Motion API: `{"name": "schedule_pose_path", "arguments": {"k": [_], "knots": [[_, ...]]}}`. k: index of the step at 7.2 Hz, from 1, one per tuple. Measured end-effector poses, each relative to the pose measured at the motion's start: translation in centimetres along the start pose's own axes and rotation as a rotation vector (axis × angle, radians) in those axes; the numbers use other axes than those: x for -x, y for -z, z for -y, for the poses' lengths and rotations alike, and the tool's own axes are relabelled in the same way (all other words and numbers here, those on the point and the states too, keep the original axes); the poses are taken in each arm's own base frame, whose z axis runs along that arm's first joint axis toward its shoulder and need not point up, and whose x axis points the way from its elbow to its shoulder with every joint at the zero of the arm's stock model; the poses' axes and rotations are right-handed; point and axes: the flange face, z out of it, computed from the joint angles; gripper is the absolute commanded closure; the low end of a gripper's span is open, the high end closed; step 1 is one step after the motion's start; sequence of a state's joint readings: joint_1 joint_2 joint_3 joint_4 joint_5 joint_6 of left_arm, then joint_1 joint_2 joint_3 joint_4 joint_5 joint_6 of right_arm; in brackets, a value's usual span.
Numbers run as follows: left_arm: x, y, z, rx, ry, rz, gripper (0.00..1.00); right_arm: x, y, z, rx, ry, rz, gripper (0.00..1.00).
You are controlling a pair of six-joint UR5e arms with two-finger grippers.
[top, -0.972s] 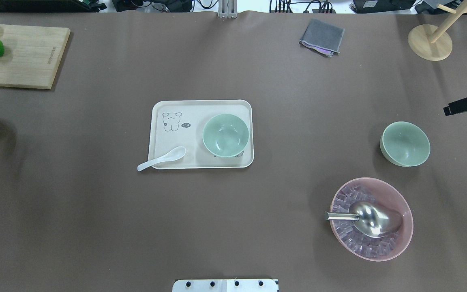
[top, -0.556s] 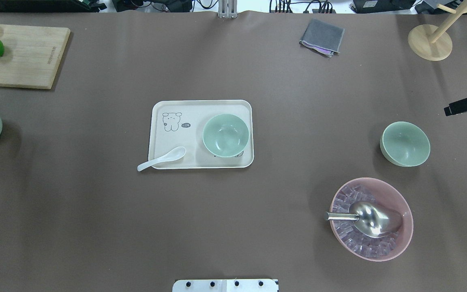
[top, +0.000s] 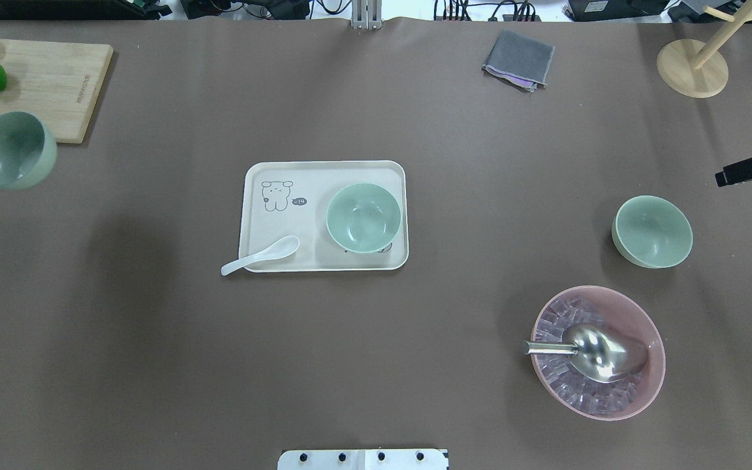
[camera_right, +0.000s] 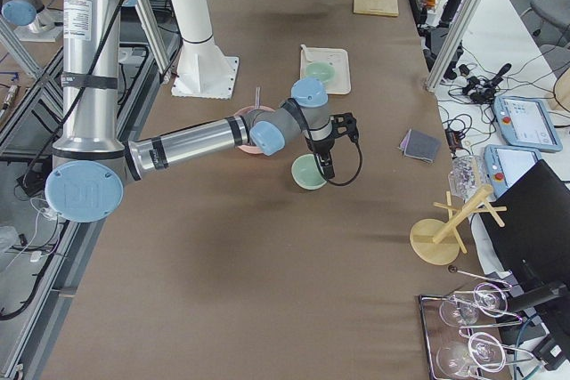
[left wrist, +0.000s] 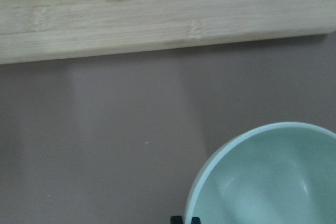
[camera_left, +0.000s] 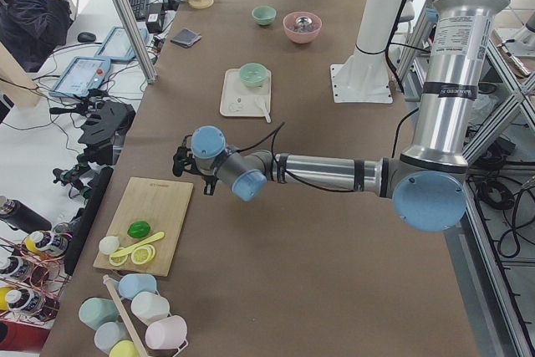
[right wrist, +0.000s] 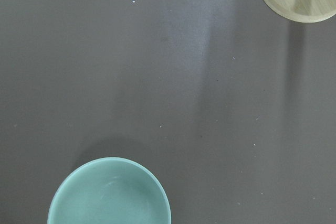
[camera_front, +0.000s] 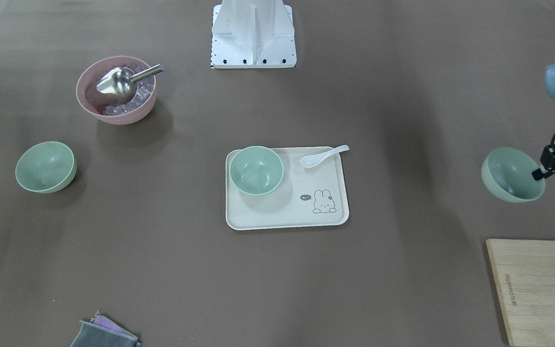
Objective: Stack green bowls together
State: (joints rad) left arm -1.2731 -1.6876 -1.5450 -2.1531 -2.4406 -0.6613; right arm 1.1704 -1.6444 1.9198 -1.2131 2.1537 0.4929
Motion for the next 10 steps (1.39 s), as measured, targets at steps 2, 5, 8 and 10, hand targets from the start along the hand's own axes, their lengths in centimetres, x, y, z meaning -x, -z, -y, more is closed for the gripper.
{"name": "schedule_pose_path", "arguments": {"k": [2, 5, 8, 10], "knots": [[-12.7, -0.7, -1.7, 0.021, 0.086, -0.009, 1.0, 0.0, 0.0, 0.0, 0.001, -0.005, 0.0, 0.0], [-34.6, -4.7, -3.0, 0.067, 0.21, 0.055, 1.0, 0.0, -0.1, -0.1, 0.002, -0.008, 0.0, 0.0], [-48.1, -9.9, -4.7, 0.109, 0.271, 0.142, 1.0, -0.1, -0.1, -0.1, 0.002, -0.008, -0.001, 0.0], [-51.8, -13.2, -5.9, 0.12, 0.292, 0.161, 1.0, 0.0, -0.1, 0.0, 0.001, -0.006, -0.002, 0.0]]}}
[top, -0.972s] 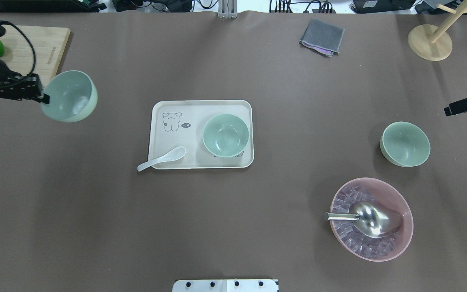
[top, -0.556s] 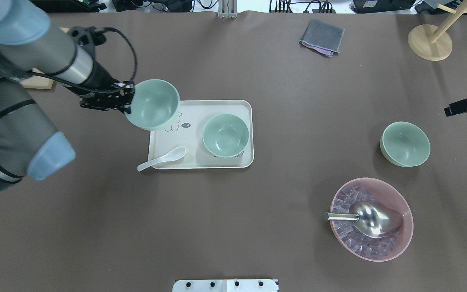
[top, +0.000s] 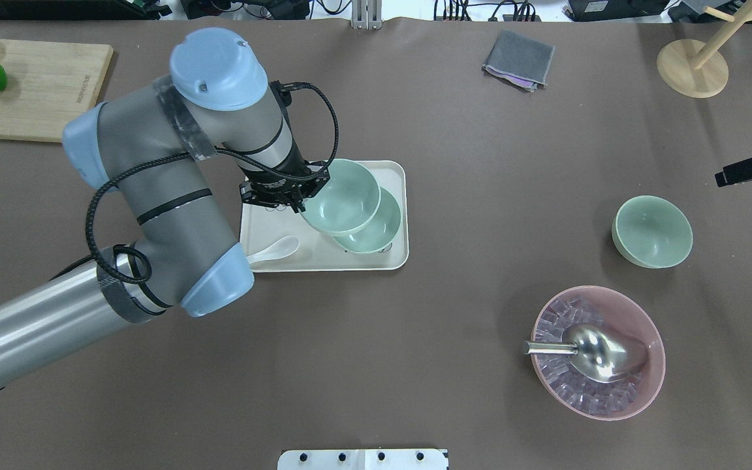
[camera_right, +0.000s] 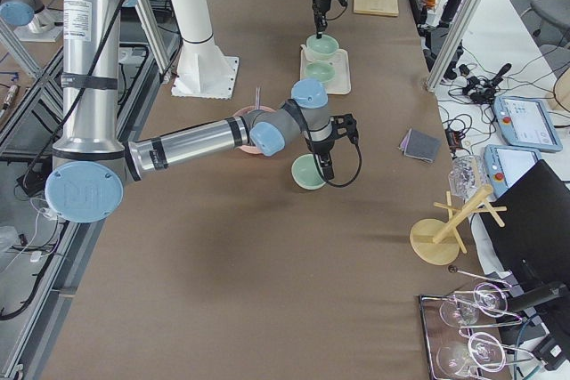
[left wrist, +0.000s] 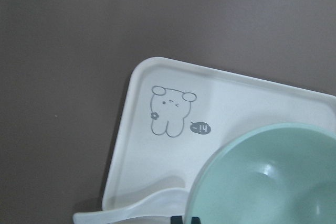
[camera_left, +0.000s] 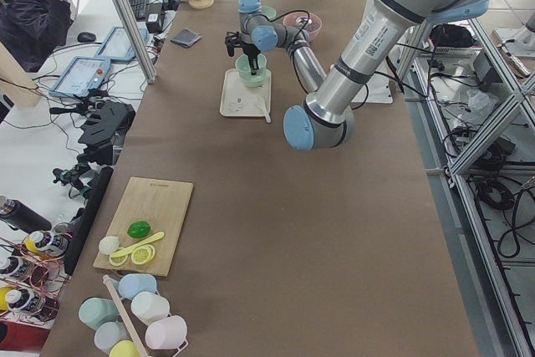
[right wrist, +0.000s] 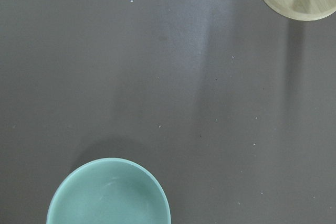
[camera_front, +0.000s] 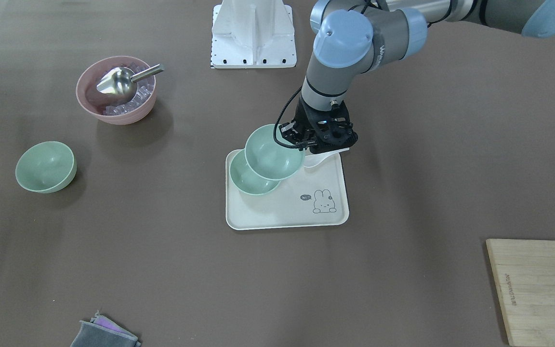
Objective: Stack green bowls together
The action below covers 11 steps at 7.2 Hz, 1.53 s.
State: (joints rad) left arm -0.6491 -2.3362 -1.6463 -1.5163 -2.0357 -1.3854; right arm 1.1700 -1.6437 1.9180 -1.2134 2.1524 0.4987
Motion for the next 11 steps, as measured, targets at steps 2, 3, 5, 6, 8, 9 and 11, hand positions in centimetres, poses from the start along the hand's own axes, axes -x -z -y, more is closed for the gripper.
{"name": "schedule_pose_path", "arguments": {"k": [2, 3, 5, 6, 8, 9, 11], "knots": [[-1.7, -2.5, -1.5, -0.007, 0.003, 0.0, 1.0, 0.1, 0.0, 0.1, -0.002, 0.002, 0.001, 0.0], [-2.0, -3.0, -1.7, -0.011, 0.007, -0.003, 1.0, 0.1, 0.1, 0.1, -0.003, 0.003, 0.001, 0.0], [-2.5, -3.5, -1.6, -0.013, 0.009, -0.005, 1.0, 0.2, 0.1, 0.2, -0.003, 0.004, 0.002, 0.0], [-2.7, -3.9, -1.4, -0.014, 0.007, -0.009, 1.0, 0.2, 0.0, 0.2, -0.002, 0.004, 0.002, 0.0], [-2.7, -4.8, -0.9, -0.017, 0.002, -0.017, 1.0, 0.2, 0.0, 0.2, -0.003, 0.003, 0.002, 0.0], [-2.7, -5.1, -0.7, -0.017, 0.002, -0.018, 1.0, 0.2, 0.1, 0.2, -0.003, 0.002, 0.002, 0.0], [-2.6, -5.3, -0.6, -0.019, 0.0, -0.022, 1.0, 0.2, 0.1, 0.3, -0.004, 0.003, 0.003, 0.0]]}}
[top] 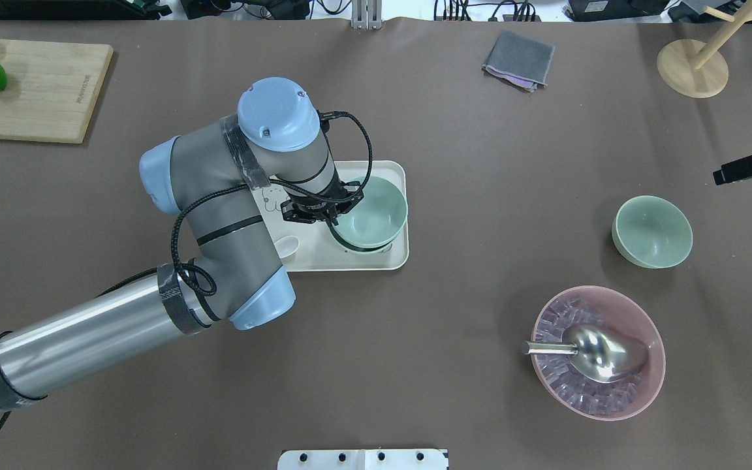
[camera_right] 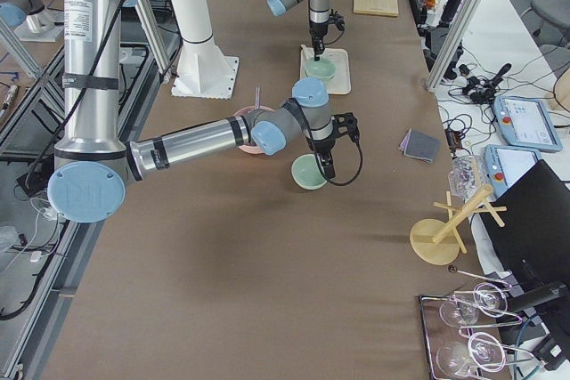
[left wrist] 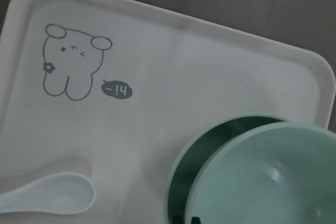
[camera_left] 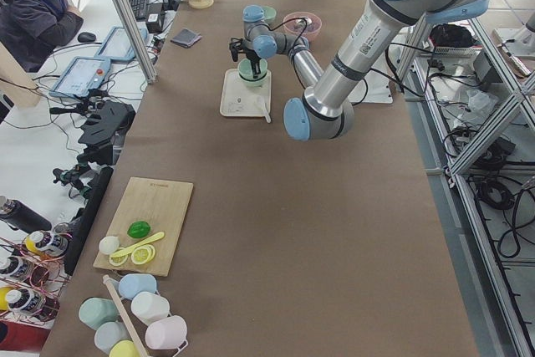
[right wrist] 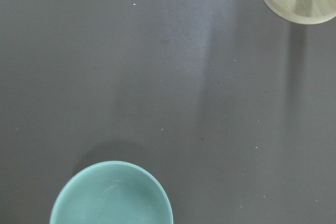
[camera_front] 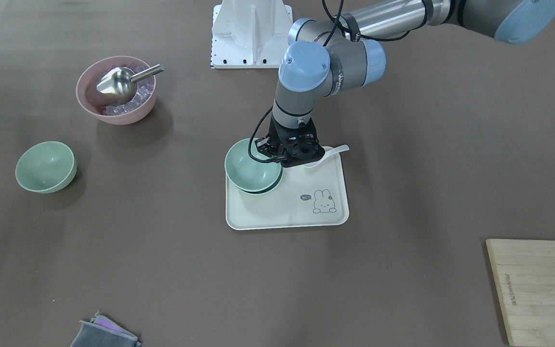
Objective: Stack green bowls together
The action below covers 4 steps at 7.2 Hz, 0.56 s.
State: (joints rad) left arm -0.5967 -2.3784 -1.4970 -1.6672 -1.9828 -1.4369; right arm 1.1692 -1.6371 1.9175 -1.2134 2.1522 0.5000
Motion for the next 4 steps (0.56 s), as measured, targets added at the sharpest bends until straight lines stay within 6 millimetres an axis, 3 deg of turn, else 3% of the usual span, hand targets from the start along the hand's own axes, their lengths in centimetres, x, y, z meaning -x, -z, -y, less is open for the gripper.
{"name": "schedule_pose_path", "arguments": {"k": [4], "knots": [[0.19, -0.5, 0.32, -0.003, -0.004, -0.009, 1.0, 0.02, 0.0, 0.01, 0.0, 0.0, 0.0, 0.0]]}}
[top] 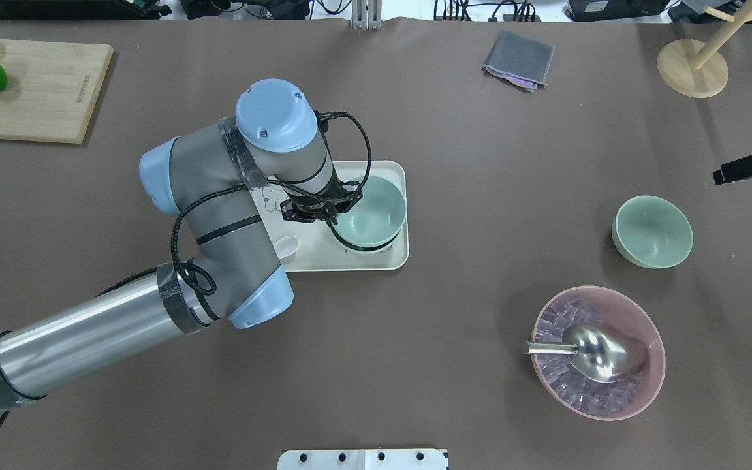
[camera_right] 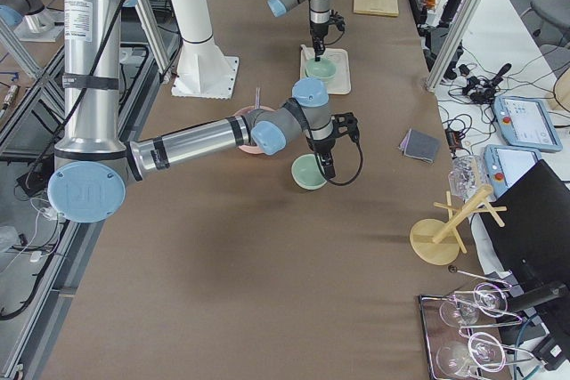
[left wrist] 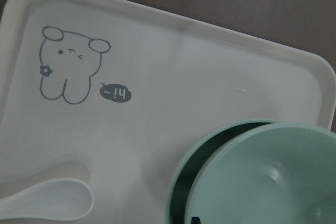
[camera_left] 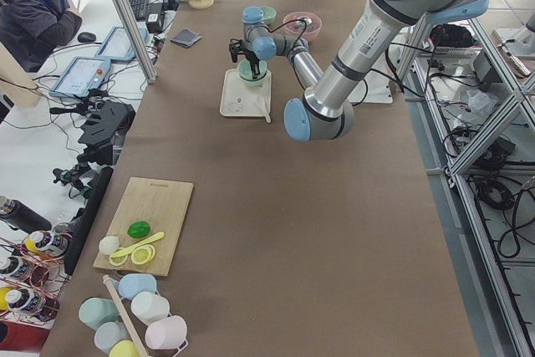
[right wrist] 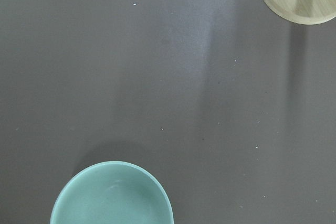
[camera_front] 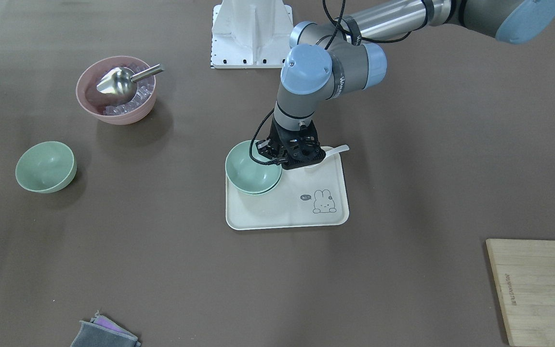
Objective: Stack green bowls together
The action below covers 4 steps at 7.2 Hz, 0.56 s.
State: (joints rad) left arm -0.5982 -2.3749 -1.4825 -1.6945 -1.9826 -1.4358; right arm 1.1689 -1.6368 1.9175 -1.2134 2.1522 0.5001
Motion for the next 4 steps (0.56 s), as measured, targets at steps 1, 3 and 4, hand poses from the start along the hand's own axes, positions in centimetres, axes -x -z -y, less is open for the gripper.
{"name": "schedule_pose_path", "arguments": {"k": [1, 3, 4], "knots": [[0.07, -0.34, 0.15, -0.001, -0.002, -0.003, 1.0, 0.0, 0.0, 0.0, 0.0, 0.0, 0.0, 0.0], [0.22, -0.94, 0.38, -0.001, -0.006, -0.011, 1.0, 0.04, 0.02, 0.04, -0.001, 0.0, 0.0, 0.0], [0.28, -1.07, 0.43, -0.001, -0.007, -0.012, 1.0, 0.05, 0.02, 0.05, -0.001, 0.0, 0.001, 0.0]]}}
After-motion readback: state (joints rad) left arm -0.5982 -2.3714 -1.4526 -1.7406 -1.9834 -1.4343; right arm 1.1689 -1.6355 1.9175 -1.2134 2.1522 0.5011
